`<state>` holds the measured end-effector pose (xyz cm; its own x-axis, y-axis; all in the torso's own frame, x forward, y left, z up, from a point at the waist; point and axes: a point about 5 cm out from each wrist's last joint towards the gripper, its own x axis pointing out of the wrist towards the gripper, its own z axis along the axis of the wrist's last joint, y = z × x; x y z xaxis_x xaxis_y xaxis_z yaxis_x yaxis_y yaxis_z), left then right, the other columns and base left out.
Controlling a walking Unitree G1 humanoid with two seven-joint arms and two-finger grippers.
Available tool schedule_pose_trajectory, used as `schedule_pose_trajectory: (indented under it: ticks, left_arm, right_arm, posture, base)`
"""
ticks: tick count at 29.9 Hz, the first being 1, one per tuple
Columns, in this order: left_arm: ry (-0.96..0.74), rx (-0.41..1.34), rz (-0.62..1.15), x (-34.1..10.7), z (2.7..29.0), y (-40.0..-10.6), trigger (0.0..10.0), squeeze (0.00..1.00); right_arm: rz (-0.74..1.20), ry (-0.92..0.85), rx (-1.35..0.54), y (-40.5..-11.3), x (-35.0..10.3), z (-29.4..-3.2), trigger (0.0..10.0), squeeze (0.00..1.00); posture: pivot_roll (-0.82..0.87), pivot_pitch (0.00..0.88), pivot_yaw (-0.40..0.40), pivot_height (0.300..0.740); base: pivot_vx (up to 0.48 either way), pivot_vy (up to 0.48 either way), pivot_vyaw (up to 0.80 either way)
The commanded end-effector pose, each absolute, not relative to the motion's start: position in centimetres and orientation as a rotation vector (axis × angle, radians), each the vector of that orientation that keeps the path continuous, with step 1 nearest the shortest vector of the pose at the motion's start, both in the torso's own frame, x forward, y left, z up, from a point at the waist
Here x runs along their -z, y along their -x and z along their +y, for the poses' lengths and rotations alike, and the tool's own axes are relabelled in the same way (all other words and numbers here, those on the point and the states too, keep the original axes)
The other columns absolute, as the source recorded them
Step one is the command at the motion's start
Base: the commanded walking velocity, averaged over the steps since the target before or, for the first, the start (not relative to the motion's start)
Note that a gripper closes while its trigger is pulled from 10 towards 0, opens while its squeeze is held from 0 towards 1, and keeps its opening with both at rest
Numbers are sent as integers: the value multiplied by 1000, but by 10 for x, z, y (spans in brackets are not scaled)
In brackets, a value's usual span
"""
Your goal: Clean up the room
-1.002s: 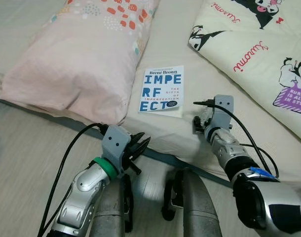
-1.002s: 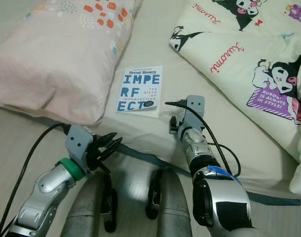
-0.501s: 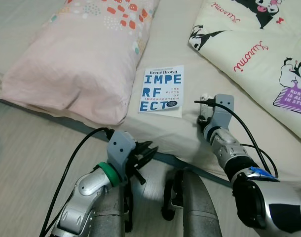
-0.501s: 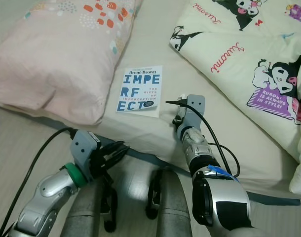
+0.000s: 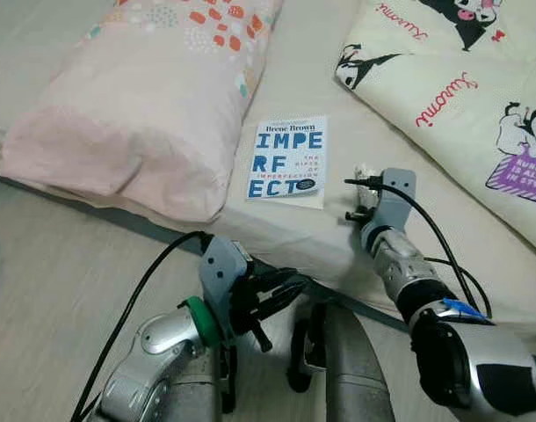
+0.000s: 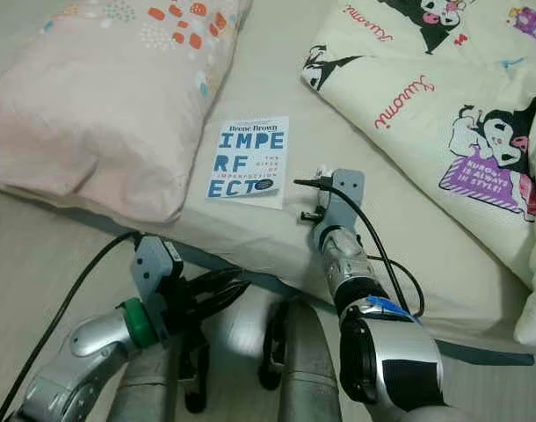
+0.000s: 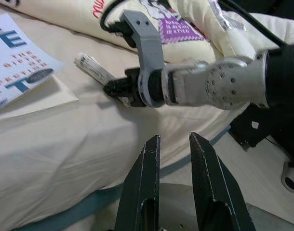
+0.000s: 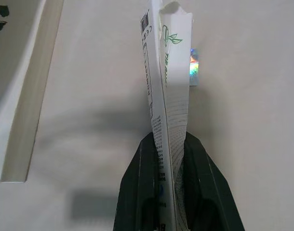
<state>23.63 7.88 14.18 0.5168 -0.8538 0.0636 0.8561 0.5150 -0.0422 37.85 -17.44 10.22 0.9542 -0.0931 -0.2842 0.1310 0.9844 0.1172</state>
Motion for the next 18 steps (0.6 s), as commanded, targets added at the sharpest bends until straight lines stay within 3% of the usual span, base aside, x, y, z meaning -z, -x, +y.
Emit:
schedule_pose_trajectory:
  ticks: [1, 6, 12, 13, 14, 18]
  left_arm:
    - [83, 1021, 0, -132, 81, -236, 10000, 0]
    - [82, 999, 1, -131, 82, -238, 10000, 0]
    - [182, 747, -5, -126, 102, -261, 10000, 0]
    - [176, 639, -2, -123, 109, -268, 10000, 0]
    - [168, 565, -11, -123, 115, -274, 10000, 0]
    - [74, 404, -30, -122, 123, -287, 10000, 0]
  right_arm:
    - [317, -164, 131, -369, -86, -174, 0, 0]
    - [284, -167, 114, -370, -88, -171, 0, 0]
    - [56, -55, 88, -353, -94, -158, 0, 0]
    - [-2, 10, 118, -343, -95, -161, 4000, 0]
    - [-49, 68, 125, -334, -96, -162, 10000, 0]
    - [-140, 162, 106, -319, -96, -162, 10000, 0]
  posture:
    - [139, 310, -20, 631]
    - [131, 285, -33, 631]
    - [88, 193, -41, 631]
    - [86, 176, -43, 631]
    - [82, 169, -48, 631]
    - [79, 152, -43, 631]
  base:
    - [0, 0, 0]
    - [0, 0, 0]
    - [0, 0, 0]
    - [0, 0, 0]
    - [0, 0, 0]
    - [0, 0, 0]
